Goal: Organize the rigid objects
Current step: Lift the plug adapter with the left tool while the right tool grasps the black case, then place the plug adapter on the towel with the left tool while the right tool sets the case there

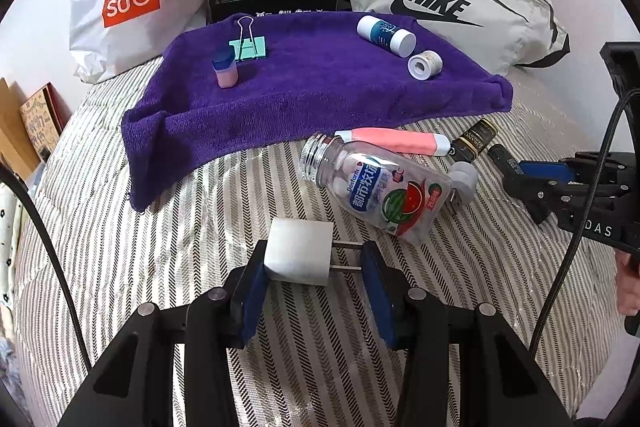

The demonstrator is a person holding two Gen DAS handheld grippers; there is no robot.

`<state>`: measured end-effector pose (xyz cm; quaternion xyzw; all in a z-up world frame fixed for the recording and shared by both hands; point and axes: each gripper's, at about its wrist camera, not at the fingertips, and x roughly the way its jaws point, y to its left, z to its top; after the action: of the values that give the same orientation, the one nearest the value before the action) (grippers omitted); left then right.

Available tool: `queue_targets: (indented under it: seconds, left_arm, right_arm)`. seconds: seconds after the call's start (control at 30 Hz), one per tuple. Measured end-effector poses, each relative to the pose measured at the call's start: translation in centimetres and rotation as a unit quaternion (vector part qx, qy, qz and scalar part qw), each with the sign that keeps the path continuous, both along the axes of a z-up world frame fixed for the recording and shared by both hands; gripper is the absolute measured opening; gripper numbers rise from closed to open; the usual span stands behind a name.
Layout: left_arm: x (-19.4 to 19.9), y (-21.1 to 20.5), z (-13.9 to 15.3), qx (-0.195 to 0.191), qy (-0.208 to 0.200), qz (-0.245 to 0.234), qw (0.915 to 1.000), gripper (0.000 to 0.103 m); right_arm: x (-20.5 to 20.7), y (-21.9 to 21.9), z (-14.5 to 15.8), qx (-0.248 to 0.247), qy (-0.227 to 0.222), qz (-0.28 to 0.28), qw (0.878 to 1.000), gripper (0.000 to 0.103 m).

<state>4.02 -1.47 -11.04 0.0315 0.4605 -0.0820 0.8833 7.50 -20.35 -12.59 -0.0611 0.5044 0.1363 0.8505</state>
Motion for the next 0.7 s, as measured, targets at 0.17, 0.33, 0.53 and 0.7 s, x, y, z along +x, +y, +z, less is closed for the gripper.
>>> queue_targets:
  seconds: [0.17, 0.33, 0.53, 0.7]
  left_arm:
    - [-0.4, 1.4, 0.8, -0.019, 0.002, 0.016, 0.9997, 0.043]
    - [-0.4, 2.8, 1.4, -0.039, 0.002, 0.031, 0.9988, 0.043]
    - [-0.4, 3.4, 2.2, -0.039, -0.003, 0.038, 0.9985, 0.043]
    - [-0.1, 3.7, 3.0, -0.049, -0.008, 0.041, 0.9979, 0.043]
  right_arm:
    - [-0.5, -0.5, 0.9, 0.000, -0.002, 0.002, 1.000, 0.024]
    - [-0.7, -1.0, 1.8, 0.010, -0.008, 0.005, 1.000, 0.024]
    - [-0.7, -1.3, 2.7, 0.026, -0.012, 0.007, 1.000, 0.024]
    - [-0.3, -1.2, 4.0, 0.040, -0.021, 0.012, 0.999, 0.024]
